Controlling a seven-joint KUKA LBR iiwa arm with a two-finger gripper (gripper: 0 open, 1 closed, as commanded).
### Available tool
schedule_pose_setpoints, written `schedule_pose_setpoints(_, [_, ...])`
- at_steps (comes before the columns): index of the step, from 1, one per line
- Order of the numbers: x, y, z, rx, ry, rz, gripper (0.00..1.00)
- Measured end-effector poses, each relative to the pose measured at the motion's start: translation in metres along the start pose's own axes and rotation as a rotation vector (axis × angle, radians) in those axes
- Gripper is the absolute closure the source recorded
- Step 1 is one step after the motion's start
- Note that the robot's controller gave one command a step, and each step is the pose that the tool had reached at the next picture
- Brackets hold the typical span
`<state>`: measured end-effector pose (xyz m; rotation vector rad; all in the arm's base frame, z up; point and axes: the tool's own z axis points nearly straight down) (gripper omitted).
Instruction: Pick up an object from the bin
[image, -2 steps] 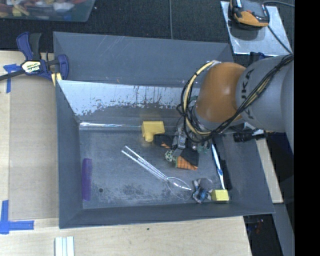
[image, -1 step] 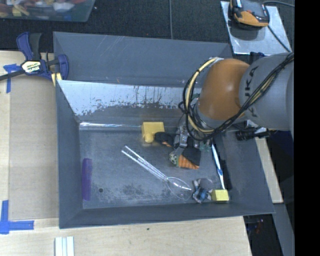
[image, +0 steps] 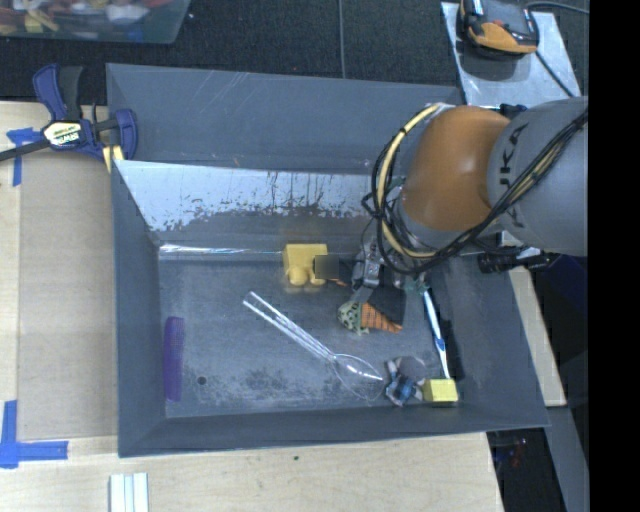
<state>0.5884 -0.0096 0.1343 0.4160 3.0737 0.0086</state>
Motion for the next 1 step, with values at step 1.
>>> schedule_pose_setpoints(1, [-0.0009,-0.0002,-0.018,0.0,-0.001,0.0,1.0])
